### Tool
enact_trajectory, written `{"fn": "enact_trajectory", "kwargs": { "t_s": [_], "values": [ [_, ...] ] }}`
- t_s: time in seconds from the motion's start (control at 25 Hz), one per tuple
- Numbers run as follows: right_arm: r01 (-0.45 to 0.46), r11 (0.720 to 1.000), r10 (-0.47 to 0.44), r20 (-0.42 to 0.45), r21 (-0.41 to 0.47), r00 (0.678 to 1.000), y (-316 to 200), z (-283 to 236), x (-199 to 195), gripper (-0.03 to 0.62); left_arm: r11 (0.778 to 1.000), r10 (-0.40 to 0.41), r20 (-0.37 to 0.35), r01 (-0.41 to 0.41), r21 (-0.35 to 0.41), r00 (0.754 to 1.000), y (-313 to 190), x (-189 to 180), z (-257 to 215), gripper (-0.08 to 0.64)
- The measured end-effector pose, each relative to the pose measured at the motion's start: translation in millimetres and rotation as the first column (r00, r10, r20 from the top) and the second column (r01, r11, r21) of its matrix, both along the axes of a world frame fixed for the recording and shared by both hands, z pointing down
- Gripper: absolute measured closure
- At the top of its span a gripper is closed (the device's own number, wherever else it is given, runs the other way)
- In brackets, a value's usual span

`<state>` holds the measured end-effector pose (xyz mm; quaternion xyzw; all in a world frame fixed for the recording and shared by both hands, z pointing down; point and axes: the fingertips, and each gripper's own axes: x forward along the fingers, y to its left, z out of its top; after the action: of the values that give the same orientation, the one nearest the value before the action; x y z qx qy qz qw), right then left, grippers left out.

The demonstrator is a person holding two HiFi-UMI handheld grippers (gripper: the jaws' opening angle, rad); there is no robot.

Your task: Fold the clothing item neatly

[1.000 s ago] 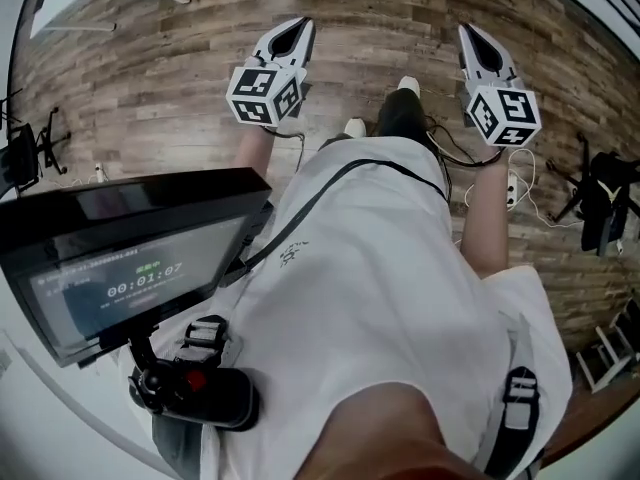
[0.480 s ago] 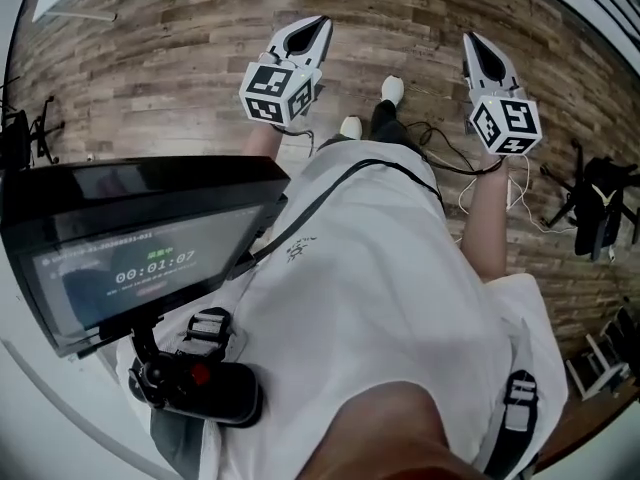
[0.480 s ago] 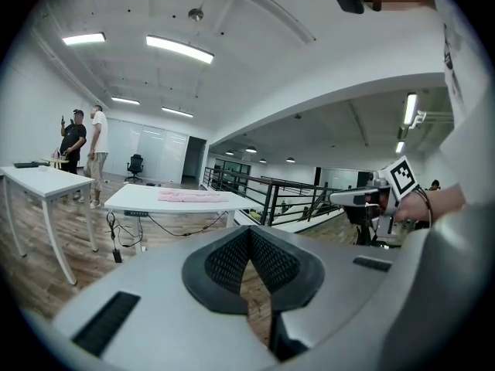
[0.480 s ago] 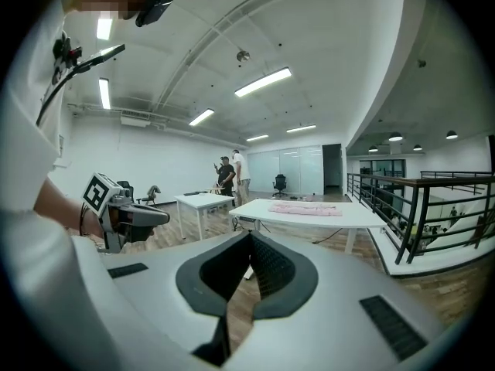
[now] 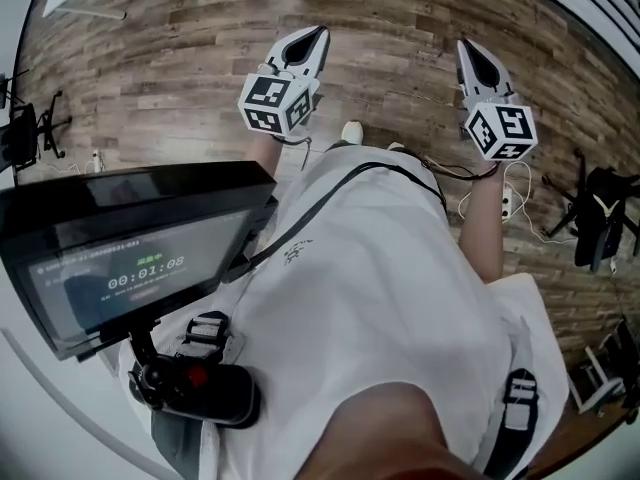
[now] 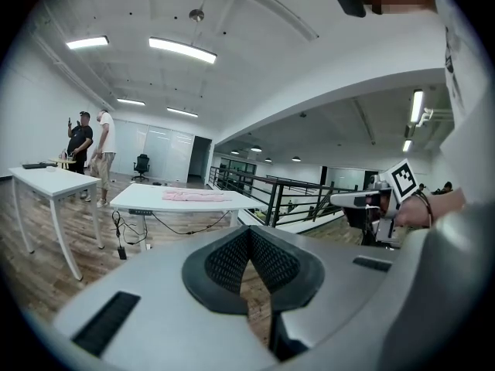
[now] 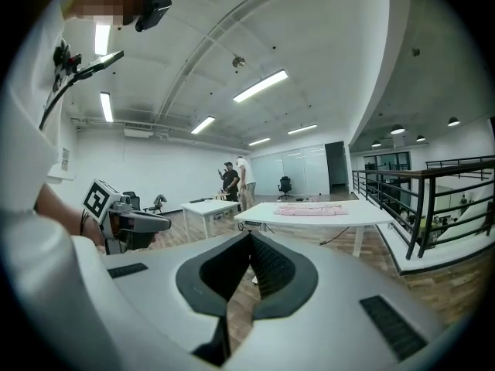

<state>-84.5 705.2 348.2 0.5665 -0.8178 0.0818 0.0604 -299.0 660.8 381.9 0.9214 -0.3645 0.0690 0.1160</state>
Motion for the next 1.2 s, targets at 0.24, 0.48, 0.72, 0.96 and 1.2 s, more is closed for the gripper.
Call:
{"fn": "enact_trajectory", "kwargs": {
  "t_s": [0.24, 0.48, 0.72, 0.96, 1.2],
  "values": [
    [0.033, 0.999, -0.033, 0.010, -0.028, 0.999, -16, 10, 1, 0.590, 0.998, -0.037, -0.021, 0.036, -0.048, 0.999, -13, 12, 3, 0.558],
    [0.071, 0.997, -0.071, 0.017, -0.027, 0.997, -24, 8, 25, 0.590, 0.995, -0.086, -0.027, 0.084, -0.057, 0.996, -19, 39, -2, 0.558],
    [0.055, 0.998, -0.055, 0.011, 0.016, 0.998, -17, -11, 44, 0.590, 0.996, -0.091, -0.036, 0.090, -0.027, 0.995, -15, 51, -15, 0.558],
    [0.046, 0.999, -0.047, 0.020, 0.024, 0.999, -4, -14, 62, 0.590, 0.996, -0.091, -0.018, 0.091, -0.008, 0.996, -10, 62, -20, 0.558],
    [0.064, 0.998, -0.064, 0.000, 0.018, 0.998, -7, -11, 61, 0.591, 0.996, -0.091, -0.013, 0.091, -0.007, 0.996, -12, 65, -18, 0.558]
  ]
}}
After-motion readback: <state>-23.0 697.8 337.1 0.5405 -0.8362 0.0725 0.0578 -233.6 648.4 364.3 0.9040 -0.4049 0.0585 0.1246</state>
